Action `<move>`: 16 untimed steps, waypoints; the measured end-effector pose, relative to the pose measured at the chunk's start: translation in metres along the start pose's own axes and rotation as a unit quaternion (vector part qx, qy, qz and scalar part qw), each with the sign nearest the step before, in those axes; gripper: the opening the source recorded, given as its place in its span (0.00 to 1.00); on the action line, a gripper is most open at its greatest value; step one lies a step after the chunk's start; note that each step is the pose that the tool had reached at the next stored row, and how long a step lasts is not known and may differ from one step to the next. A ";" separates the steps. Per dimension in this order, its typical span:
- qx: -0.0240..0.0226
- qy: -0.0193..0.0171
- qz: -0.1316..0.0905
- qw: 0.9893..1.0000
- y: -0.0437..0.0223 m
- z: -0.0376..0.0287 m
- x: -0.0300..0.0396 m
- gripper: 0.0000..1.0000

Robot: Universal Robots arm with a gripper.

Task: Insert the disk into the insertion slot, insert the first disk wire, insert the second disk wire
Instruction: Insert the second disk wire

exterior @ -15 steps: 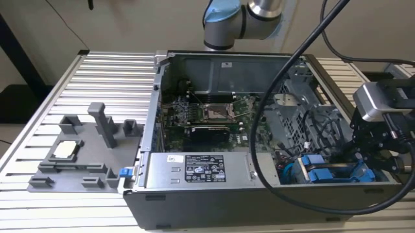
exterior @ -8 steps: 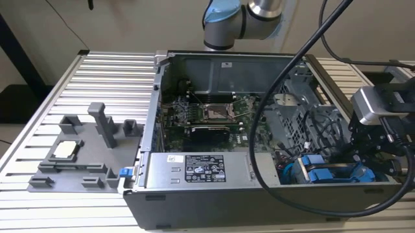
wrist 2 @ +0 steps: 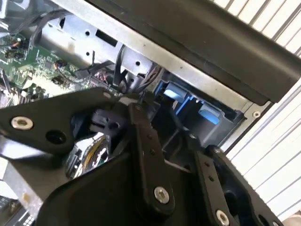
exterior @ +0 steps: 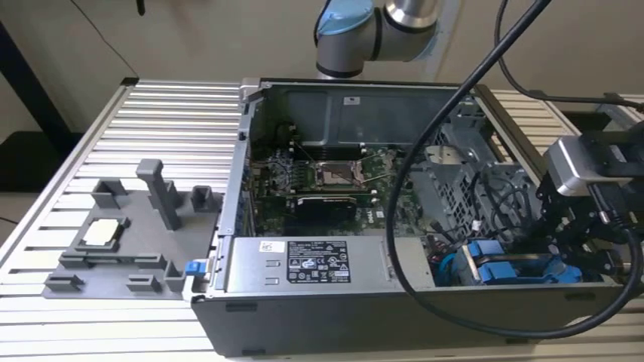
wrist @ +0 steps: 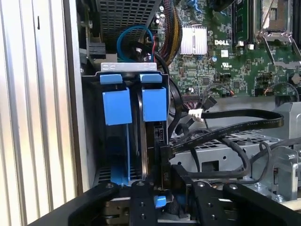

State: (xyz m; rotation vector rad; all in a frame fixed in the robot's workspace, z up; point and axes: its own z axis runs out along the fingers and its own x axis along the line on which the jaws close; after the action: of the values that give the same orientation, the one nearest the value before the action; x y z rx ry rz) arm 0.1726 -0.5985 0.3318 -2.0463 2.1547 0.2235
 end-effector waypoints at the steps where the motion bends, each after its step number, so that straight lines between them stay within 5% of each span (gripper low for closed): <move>1: 0.000 0.001 0.000 1.000 0.0000 -0.0055 -0.0012 0.27; 11: 0.000 0.001 0.000 1.000 -0.0002 -0.0499 -0.0112 0.27; 16: 0.000 0.001 0.000 1.000 -0.0002 -0.0527 -0.0118 0.27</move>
State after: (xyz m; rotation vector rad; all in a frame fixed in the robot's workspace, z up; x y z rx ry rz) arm 0.1726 -0.5984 0.3858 -2.0473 2.1555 0.2223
